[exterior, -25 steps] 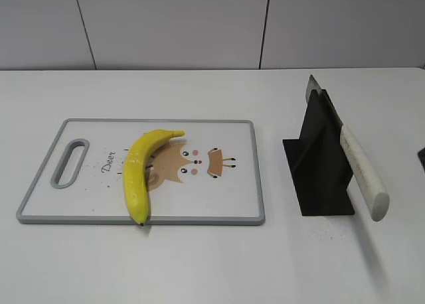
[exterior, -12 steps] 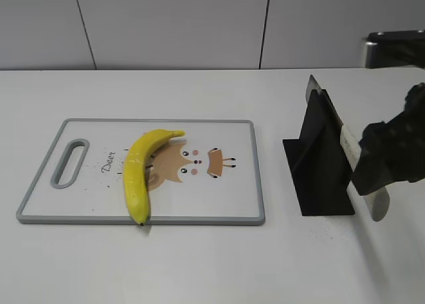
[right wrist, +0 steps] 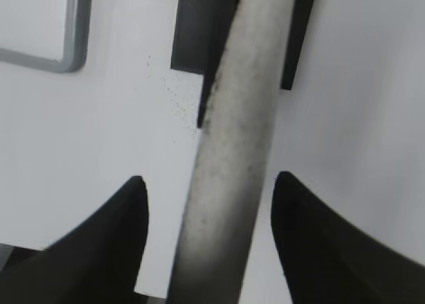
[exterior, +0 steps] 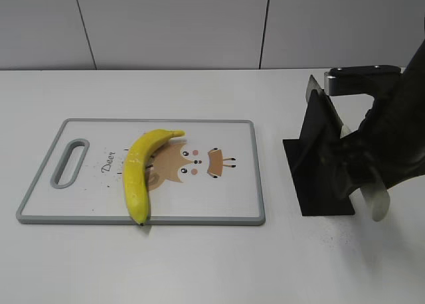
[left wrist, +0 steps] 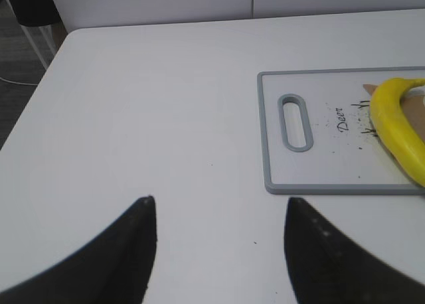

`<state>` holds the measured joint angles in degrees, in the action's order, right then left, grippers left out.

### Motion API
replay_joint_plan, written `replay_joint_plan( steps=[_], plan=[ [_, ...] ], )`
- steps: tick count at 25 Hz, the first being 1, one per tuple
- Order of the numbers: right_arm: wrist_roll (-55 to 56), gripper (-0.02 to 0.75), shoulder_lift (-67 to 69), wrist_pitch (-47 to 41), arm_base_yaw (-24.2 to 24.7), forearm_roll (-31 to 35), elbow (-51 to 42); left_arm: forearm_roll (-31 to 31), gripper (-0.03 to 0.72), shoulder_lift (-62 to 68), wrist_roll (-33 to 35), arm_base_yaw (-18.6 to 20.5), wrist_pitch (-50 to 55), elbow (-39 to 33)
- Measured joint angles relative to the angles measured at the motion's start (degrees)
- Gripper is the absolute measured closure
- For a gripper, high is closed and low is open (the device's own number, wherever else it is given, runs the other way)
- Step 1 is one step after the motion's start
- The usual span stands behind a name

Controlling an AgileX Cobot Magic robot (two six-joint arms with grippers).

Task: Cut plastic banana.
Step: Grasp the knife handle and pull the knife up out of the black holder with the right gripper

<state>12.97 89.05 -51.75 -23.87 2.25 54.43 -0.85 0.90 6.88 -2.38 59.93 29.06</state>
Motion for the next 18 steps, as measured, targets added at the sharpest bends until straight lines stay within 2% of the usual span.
replay_joint_plan(
  steps=[7, 10, 16, 18],
  plan=[
    [4.38, 0.286, 0.51, 0.40, 0.00, -1.03, 0.00, 0.00, 0.109, 0.00, 0.00, 0.00, 0.00, 0.00],
    [4.82, 0.350, 0.51, 0.31, 0.00, -1.15, 0.00, 0.00, 0.109, 0.00, 0.00, 0.00, 0.00, 0.00],
    [5.32, 0.555, 0.51, -0.72, -0.05, -0.56, 0.01, 0.00, 0.109, 0.00, 0.00, 0.00, 0.00, 0.00],
    [5.48, 0.555, 0.51, -1.17, -0.04, -0.56, 0.14, 0.00, 0.109, 0.00, 0.00, 0.00, 0.00, 0.00]
  ],
)
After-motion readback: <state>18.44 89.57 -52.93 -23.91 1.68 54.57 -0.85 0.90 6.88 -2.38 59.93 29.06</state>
